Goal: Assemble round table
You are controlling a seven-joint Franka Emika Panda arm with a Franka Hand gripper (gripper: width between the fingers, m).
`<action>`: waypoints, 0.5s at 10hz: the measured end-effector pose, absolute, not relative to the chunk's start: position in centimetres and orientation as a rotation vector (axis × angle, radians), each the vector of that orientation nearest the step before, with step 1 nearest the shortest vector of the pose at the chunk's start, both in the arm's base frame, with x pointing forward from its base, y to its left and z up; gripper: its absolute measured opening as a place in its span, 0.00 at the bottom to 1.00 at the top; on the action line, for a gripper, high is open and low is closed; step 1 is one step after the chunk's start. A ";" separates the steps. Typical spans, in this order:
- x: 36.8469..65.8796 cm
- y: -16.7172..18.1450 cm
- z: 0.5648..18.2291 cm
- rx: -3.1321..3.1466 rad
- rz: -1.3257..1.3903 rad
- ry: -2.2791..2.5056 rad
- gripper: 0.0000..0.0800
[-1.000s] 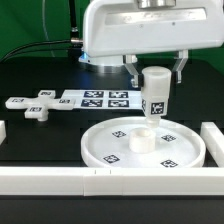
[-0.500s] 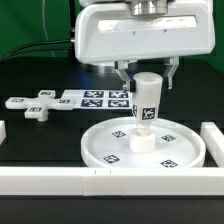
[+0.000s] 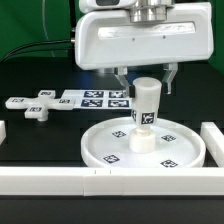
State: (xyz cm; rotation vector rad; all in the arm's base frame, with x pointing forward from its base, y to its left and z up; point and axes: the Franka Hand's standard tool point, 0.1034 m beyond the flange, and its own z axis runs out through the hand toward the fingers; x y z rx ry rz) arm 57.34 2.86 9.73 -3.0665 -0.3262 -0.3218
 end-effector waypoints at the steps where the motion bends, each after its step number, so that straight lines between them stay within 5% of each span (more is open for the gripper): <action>1: 57.3 2.9 9.5 -3.067 -0.326 -0.326 0.51; 5: 57.2 3.1 8.4 -3.068 -0.347 -0.330 0.51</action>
Offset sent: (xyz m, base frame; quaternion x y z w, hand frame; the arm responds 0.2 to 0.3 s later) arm -0.0037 0.0061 -0.0115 0.0000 0.0193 0.0055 0.9998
